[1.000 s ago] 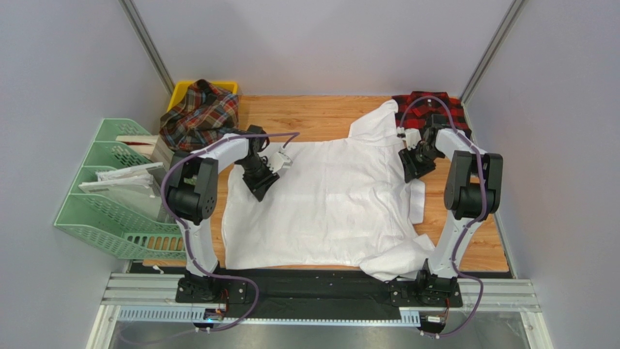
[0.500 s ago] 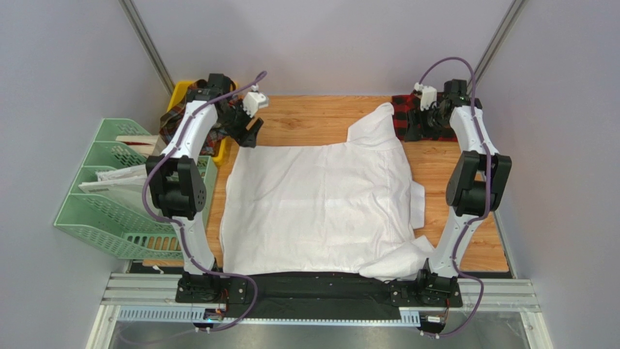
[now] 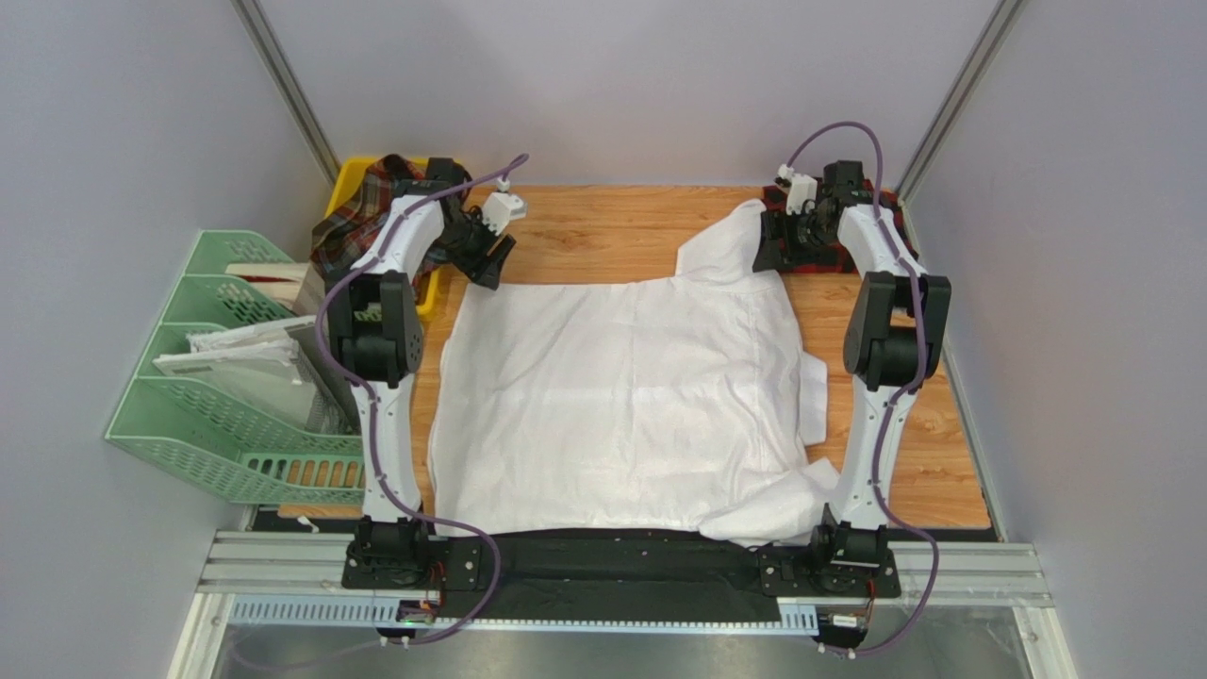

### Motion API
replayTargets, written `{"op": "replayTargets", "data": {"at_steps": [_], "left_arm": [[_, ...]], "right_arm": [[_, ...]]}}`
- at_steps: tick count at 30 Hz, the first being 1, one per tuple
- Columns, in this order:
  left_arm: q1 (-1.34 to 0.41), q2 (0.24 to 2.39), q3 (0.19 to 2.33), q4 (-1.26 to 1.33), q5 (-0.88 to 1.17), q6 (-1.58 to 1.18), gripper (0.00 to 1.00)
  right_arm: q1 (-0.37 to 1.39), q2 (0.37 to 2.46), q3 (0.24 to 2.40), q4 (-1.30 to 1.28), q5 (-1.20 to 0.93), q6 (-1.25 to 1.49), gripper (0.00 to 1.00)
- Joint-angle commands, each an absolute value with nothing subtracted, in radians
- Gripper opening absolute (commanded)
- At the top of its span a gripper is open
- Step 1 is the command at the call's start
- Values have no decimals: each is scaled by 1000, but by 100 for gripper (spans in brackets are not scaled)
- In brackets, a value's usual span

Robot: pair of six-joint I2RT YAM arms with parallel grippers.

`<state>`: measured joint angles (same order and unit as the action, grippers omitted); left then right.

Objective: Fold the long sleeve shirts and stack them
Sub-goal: Fold the shirt

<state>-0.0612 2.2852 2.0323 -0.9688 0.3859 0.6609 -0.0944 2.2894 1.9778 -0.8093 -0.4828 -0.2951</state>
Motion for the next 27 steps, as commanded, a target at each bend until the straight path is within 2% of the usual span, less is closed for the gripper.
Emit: {"op": "replayTargets", "data": {"at_steps": [1, 9, 10, 15, 16, 18, 19, 20, 27], "left_arm": [[-58, 2299, 2091, -985, 348, 767, 62], [-58, 2338, 2092, -1000, 273, 798, 60], [-57, 2341, 2094, -1000, 268, 807, 61], [-57, 2342, 2089, -1000, 268, 828, 60], [-57, 2345, 2089, -1000, 265, 833, 59], [-57, 2349, 2092, -1002, 258, 845, 55], [-57, 2349, 2089, -1003, 259, 850, 54], [-57, 2349, 2088, -1005, 262, 854, 52], [-57, 2370, 2112, -1003, 311, 857, 45]], "right_arm": [[-97, 2295, 1996, -753, -488, -273, 66], [-91, 2325, 1994, -755, -515, -264, 60], [-91, 2332, 1997, -755, -515, -259, 57], [-91, 2345, 2008, -759, -529, -259, 35], [-92, 2344, 2006, -758, -529, -259, 26], [-91, 2342, 2009, -758, -532, -264, 17], [-91, 2341, 2011, -756, -534, -264, 6], [-92, 2341, 2013, -753, -532, -256, 1], [-92, 2329, 2033, -744, -518, -253, 0]]}}
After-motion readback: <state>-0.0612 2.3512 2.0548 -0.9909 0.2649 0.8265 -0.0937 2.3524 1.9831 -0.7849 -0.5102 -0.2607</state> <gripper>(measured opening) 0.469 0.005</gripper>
